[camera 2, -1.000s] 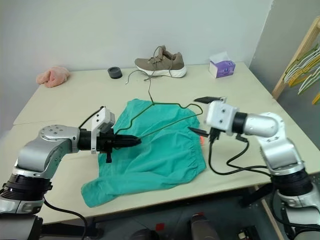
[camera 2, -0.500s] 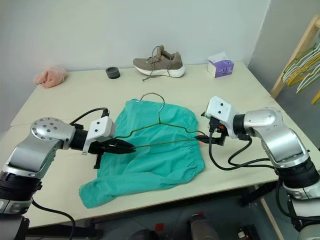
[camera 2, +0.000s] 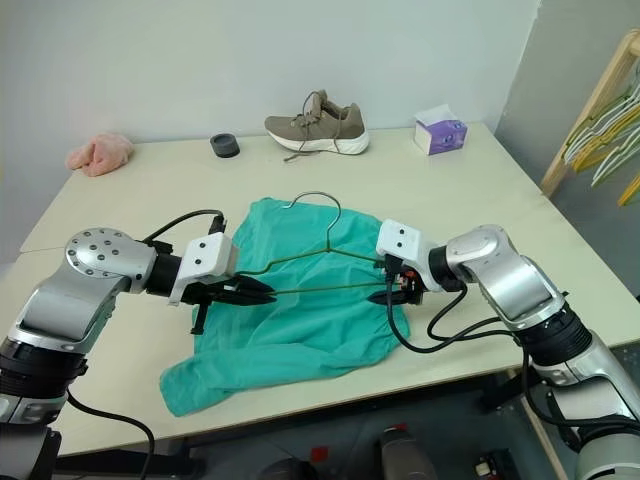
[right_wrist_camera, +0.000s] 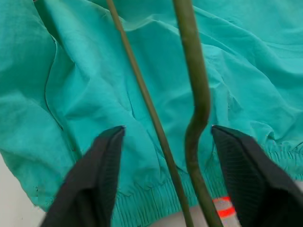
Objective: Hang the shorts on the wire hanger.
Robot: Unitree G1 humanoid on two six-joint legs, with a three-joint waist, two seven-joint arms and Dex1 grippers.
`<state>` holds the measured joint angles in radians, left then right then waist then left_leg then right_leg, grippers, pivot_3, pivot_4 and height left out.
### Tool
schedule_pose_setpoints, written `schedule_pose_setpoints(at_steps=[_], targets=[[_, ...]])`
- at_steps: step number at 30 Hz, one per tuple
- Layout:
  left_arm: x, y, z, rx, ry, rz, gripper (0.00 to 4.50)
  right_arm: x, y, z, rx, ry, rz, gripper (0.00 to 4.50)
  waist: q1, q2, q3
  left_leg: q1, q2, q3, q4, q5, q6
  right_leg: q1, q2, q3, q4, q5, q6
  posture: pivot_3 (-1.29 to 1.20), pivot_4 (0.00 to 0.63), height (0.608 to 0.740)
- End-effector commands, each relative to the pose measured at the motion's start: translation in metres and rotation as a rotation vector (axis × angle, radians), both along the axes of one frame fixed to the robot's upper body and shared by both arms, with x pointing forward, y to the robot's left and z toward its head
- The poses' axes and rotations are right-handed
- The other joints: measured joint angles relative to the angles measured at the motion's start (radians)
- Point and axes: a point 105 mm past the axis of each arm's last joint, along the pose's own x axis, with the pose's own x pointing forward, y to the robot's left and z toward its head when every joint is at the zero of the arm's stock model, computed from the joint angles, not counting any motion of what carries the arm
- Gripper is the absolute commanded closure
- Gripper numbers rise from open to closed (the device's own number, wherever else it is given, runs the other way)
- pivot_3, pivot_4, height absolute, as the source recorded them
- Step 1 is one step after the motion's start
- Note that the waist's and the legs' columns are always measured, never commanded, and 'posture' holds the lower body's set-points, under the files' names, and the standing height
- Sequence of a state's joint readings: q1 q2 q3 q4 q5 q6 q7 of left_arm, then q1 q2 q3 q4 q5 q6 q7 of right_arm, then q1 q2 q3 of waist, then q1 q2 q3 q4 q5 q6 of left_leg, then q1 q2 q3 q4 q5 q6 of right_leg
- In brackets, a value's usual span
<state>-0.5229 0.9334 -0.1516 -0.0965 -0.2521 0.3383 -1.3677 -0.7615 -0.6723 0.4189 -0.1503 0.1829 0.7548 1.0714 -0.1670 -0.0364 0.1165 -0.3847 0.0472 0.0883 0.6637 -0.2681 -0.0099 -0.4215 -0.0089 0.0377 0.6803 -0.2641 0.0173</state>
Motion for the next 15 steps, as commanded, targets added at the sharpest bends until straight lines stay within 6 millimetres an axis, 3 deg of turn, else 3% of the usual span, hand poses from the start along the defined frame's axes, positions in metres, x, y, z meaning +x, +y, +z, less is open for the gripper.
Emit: schedule_pose_setpoints(at_steps=[1,7,12,15], targets=[[-0.0038,-0.0076,0.0077,-0.003,-0.031,-0.036,4.50,0.0008,0.0033,0.0077,0.001,-0.018,0.008,2.56,0.000,0.000,0.000,0.000,0.000,0.000,0.000,0.000,0.000,0.000,0.000,0.000,0.000,0.000,0.000,-0.17,0.100,0.740],[-0.0048,-0.0119,0.0084,-0.032,-0.019,-0.032,4.50,-0.0020,0.0026,0.0047,-0.002,-0.003,0.007,4.47,-0.001,0.000,0.000,0.000,0.000,0.000,0.000,0.000,0.000,0.000,0.000,0.000,0.000,0.000,0.000,-0.18,0.101,0.740],[-0.0081,-0.0130,0.0052,-0.045,0.018,-0.034,4.50,-0.0027,-0.0005,0.0038,0.002,-0.002,-0.002,4.47,0.000,0.000,0.000,0.000,0.000,0.000,0.000,0.000,0.000,0.000,0.000,0.000,0.000,0.000,0.000,-0.17,0.098,0.740],[-0.0089,-0.0154,0.0076,-0.086,0.037,-0.024,3.64,-0.0026,-0.0035,0.0031,0.004,-0.005,-0.013,4.50,0.000,0.000,0.000,0.000,0.000,-0.001,0.000,0.000,0.000,0.000,0.000,0.000,0.000,0.000,0.000,-0.17,0.096,0.740]])
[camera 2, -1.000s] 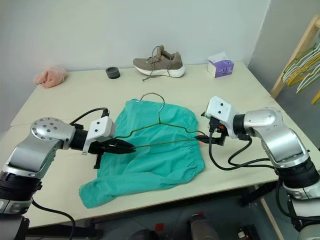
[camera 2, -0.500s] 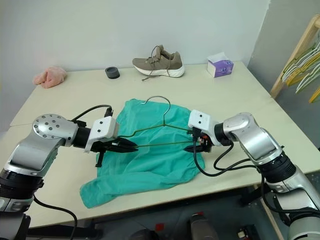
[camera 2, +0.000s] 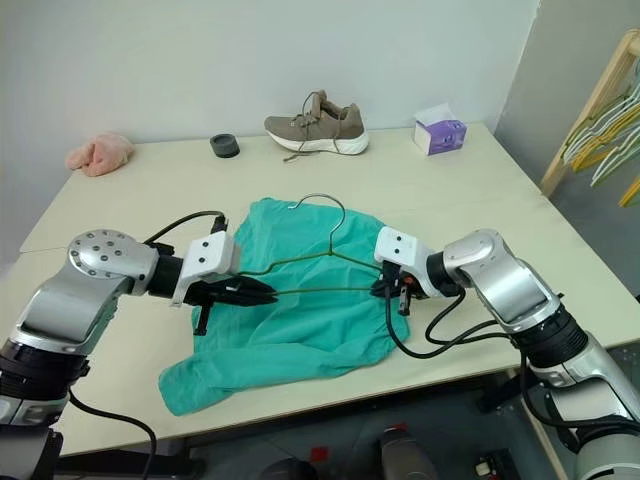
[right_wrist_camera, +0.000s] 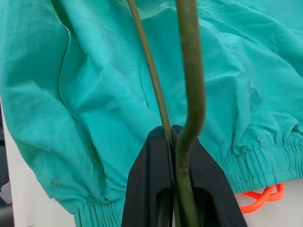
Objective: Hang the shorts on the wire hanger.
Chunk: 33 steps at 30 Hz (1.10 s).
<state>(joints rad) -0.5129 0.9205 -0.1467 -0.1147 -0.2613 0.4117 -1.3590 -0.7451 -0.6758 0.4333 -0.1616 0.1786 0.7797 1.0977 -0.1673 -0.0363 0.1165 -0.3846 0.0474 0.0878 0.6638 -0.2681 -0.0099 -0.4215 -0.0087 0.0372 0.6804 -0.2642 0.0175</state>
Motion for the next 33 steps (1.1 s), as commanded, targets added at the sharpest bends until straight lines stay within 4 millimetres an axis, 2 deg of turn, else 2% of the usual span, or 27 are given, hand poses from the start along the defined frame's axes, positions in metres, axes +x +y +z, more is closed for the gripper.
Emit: schedule_pose_setpoints(at_steps=[1,5,7,12,16,18,24,26,29,33], targets=[[-0.008,-0.015,0.014,-0.085,-0.013,-0.053,3.36,0.003,-0.004,0.012,0.023,-0.055,-0.026,4.50,0.000,0.000,0.000,0.000,0.000,0.000,0.000,0.000,0.000,0.000,0.000,0.000,0.000,0.000,0.000,-0.17,0.095,0.740],[0.004,-0.016,0.027,-0.201,-0.061,0.031,2.04,0.003,-0.008,0.010,0.022,-0.054,-0.037,4.50,0.002,0.000,0.000,0.000,0.000,0.000,0.000,0.000,0.000,0.000,0.000,0.000,0.000,0.000,0.000,-0.17,0.094,0.740],[0.012,-0.012,0.039,-0.298,-0.077,0.109,1.52,0.002,-0.014,0.007,0.016,-0.045,-0.051,4.50,0.003,0.000,0.000,0.000,0.000,0.000,0.001,0.000,0.000,0.000,0.000,0.000,0.000,0.000,0.000,-0.16,0.092,0.740],[0.016,0.004,0.057,-0.459,-0.034,0.225,1.52,-0.001,-0.034,0.001,0.004,-0.021,-0.112,4.50,0.003,0.000,0.000,0.000,0.000,-0.001,0.000,0.000,0.000,0.000,0.000,0.000,0.000,0.000,0.000,-0.16,0.091,0.740],[0.026,0.029,0.069,-0.618,0.008,0.377,1.52,-0.005,-0.073,-0.007,-0.008,0.019,-0.250,4.50,0.004,0.000,0.000,0.000,0.000,-0.001,0.001,0.000,0.000,0.001,0.000,-0.001,0.000,0.000,0.000,-0.17,0.097,0.740],[0.025,0.030,0.056,-0.606,0.052,0.395,1.52,-0.009,-0.088,-0.010,-0.008,0.034,-0.315,4.50,0.004,0.000,0.000,0.000,0.000,-0.001,0.001,0.000,0.000,0.001,0.000,0.000,0.000,0.000,0.000,-0.19,0.101,0.740],[0.001,0.014,-0.021,-0.399,0.225,0.331,1.52,-0.022,-0.138,-0.015,0.013,0.092,-0.544,4.50,0.002,-0.001,0.000,0.001,0.000,0.000,0.000,0.000,0.000,0.002,-0.001,0.000,0.000,0.000,0.000,-0.22,0.111,0.740],[-0.015,0.008,-0.046,-0.323,0.285,0.278,1.52,-0.029,-0.157,-0.020,0.010,0.109,-0.631,4.50,0.000,-0.001,0.000,0.001,0.000,0.000,0.000,0.000,0.000,0.001,-0.001,0.000,0.000,0.000,0.000,-0.23,0.116,0.740],[-0.029,0.007,-0.065,-0.270,0.334,0.242,1.52,-0.040,-0.178,-0.028,-0.008,0.136,-0.722,4.50,-0.002,-0.002,0.001,0.001,0.000,0.000,-0.001,0.000,0.000,0.001,-0.001,0.000,0.000,-0.001,0.001,-0.25,0.121,0.740],[-0.038,0.014,-0.077,-0.221,0.362,0.233,1.52,-0.053,-0.191,-0.041,-0.034,0.175,-0.772,4.50,-0.005,-0.002,0.001,0.002,0.000,0.000,-0.001,0.000,0.000,0.001,-0.001,0.001,0.000,-0.001,0.001,-0.25,0.122,0.740]])
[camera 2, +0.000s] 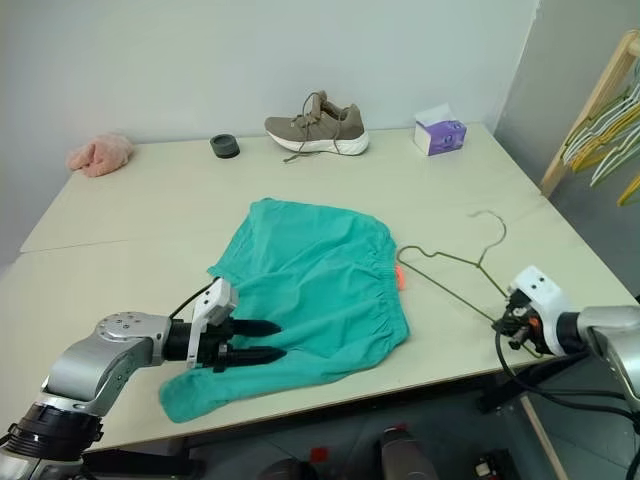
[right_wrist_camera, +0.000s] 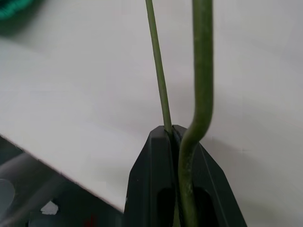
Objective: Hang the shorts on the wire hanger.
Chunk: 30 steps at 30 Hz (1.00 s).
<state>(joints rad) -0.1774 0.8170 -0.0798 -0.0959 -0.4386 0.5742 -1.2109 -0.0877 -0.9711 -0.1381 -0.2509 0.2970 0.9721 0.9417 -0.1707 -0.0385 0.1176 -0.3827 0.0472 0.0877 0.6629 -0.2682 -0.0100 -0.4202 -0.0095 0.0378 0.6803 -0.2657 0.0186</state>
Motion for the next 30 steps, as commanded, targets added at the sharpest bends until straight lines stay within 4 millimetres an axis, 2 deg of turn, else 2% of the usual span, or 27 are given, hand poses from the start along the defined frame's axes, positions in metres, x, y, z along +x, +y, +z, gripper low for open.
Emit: schedule_pose_setpoints(at_steps=[1,7,12,20,25,27,30], targets=[[-0.005,0.004,0.002,0.038,-0.029,-0.045,1.52,-0.003,-0.005,0.006,-0.021,-0.025,-0.011,4.50,-0.003,0.000,0.000,0.000,0.000,0.000,0.000,0.000,0.000,0.000,0.000,0.000,0.000,0.000,0.000,-0.25,0.122,0.740],[-0.003,0.006,0.000,0.040,-0.040,-0.044,1.52,0.000,0.019,0.006,0.012,-0.032,0.074,4.50,-0.012,0.000,0.000,0.000,0.000,0.000,0.000,0.000,0.000,0.000,0.001,0.000,0.000,0.000,0.000,-0.23,0.118,0.740],[-0.005,0.006,-0.002,0.042,-0.045,-0.039,1.52,0.006,0.053,0.024,0.040,-0.077,0.208,4.50,-0.023,0.000,0.001,0.000,0.000,-0.001,-0.001,0.000,0.000,0.000,0.001,0.000,0.000,0.000,0.000,-0.22,0.115,0.740],[-0.011,0.008,-0.005,0.050,-0.052,-0.027,1.52,0.000,0.091,0.021,0.055,-0.072,0.358,4.50,-0.022,-0.001,0.002,-0.001,0.000,-0.001,-0.001,0.000,0.000,0.000,-0.004,-0.001,-0.001,0.000,0.000,-0.20,0.116,0.740],[-0.011,0.009,-0.009,0.054,-0.052,-0.024,1.52,0.000,0.098,0.010,0.062,-0.069,0.351,4.50,-0.021,-0.001,0.002,-0.001,0.000,-0.001,-0.001,0.000,0.000,0.000,-0.004,-0.001,-0.001,-0.001,0.000,-0.20,0.116,0.740],[-0.011,0.009,-0.010,0.054,-0.053,-0.024,1.52,0.001,0.097,0.013,0.074,-0.077,0.338,4.50,-0.021,-0.001,0.002,-0.001,0.000,-0.001,-0.001,0.000,0.000,0.000,-0.004,-0.001,-0.001,-0.001,0.000,-0.20,0.116,0.740],[-0.012,0.009,-0.012,0.057,-0.055,-0.024,1.52,0.007,0.084,0.025,0.123,-0.087,0.258,4.50,-0.020,-0.001,0.002,-0.001,0.000,-0.001,-0.001,0.000,0.000,0.000,-0.004,-0.001,-0.001,-0.001,0.000,-0.20,0.118,0.740]])
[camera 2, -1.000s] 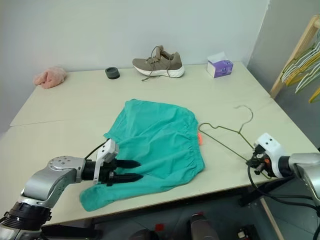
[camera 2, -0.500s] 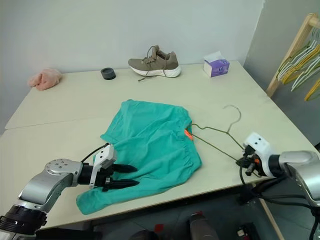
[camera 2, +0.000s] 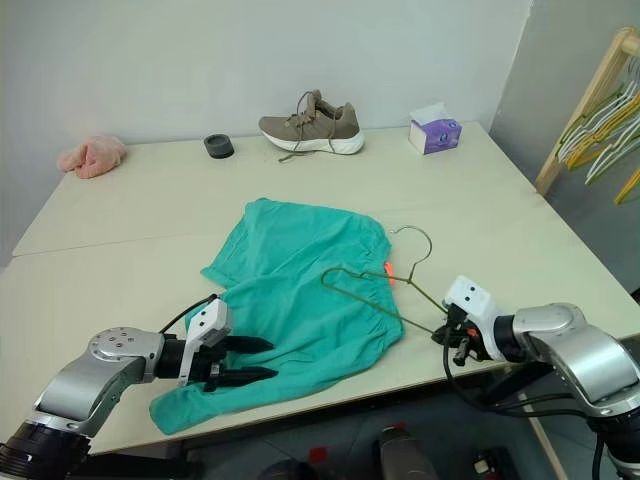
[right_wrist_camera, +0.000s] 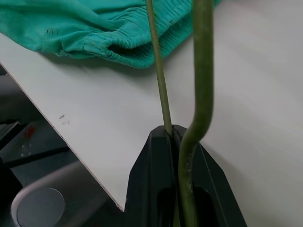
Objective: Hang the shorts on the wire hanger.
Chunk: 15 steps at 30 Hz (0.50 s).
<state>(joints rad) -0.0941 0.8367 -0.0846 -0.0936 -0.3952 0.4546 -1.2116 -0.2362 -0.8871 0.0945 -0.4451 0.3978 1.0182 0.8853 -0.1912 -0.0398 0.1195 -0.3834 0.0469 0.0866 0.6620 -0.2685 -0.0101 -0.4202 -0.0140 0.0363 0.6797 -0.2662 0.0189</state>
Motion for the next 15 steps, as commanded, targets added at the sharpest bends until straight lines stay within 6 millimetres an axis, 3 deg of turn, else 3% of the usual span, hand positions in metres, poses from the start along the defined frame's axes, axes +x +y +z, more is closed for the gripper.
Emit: schedule_pose_setpoints(at_steps=[1,6,9,15], targets=[[0.000,0.000,0.002,0.002,-0.023,-0.007,1.52,0.011,-0.018,0.023,0.062,-0.043,-0.109,4.50,0.001,0.000,0.000,0.000,0.000,0.000,0.000,0.000,0.000,0.000,0.000,0.000,0.000,0.000,0.000,-0.20,0.118,0.740],[-0.001,-0.007,0.008,-0.031,-0.043,-0.014,1.52,0.017,-0.053,0.020,0.126,0.021,-0.322,4.50,0.001,0.000,0.000,0.000,0.000,0.000,0.000,0.000,0.000,0.000,0.000,0.000,0.000,0.000,0.000,-0.21,0.120,0.740],[0.009,-0.014,0.019,-0.081,-0.110,0.015,1.52,0.014,-0.065,0.012,0.133,0.074,-0.393,4.50,0.001,0.000,0.000,0.000,0.000,0.000,0.000,0.000,0.000,0.000,0.000,0.000,0.000,0.000,0.000,-0.21,0.122,0.740],[0.032,-0.020,0.042,-0.163,-0.228,0.092,1.52,0.004,-0.061,0.002,0.144,0.174,-0.384,4.50,0.001,-0.001,0.000,0.000,0.000,0.000,0.000,0.000,0.000,0.000,0.000,0.000,0.000,0.000,0.000,-0.21,0.125,0.740]])
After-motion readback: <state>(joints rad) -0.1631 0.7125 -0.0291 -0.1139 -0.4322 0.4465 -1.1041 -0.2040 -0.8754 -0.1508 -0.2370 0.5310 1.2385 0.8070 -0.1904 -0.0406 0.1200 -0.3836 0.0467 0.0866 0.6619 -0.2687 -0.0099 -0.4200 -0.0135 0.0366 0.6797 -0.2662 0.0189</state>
